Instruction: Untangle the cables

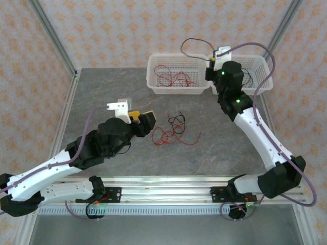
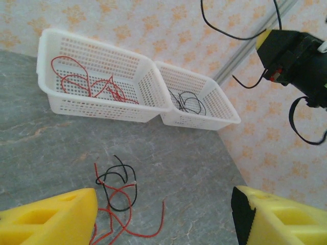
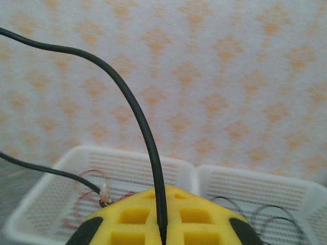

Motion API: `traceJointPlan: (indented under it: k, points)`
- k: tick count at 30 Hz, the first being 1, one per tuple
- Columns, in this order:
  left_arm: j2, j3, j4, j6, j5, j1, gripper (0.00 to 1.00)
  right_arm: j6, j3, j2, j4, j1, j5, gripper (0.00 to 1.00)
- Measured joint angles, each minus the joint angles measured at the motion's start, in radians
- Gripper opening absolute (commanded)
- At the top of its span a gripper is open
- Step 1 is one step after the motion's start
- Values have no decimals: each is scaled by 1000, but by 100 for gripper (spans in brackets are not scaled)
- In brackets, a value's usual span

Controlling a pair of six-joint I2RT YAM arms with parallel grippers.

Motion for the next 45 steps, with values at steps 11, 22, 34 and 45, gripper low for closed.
traceJointPlan:
  k: [11,22,34,45]
  points:
    - [-90,-42,-51,-52,-45,0,71,29,143,281,-7,-240,36,0]
    - [-111,-89,-92,-127,-57,0,71,156,229,567,24,-415,-43,0]
    - [-13,-77,-107,-146,-82,0,71,230,383,801,38,-470,-109,0]
    - [58,-20,-110,-142,-97,0,71,303,412,881,-14,-477,-124,18]
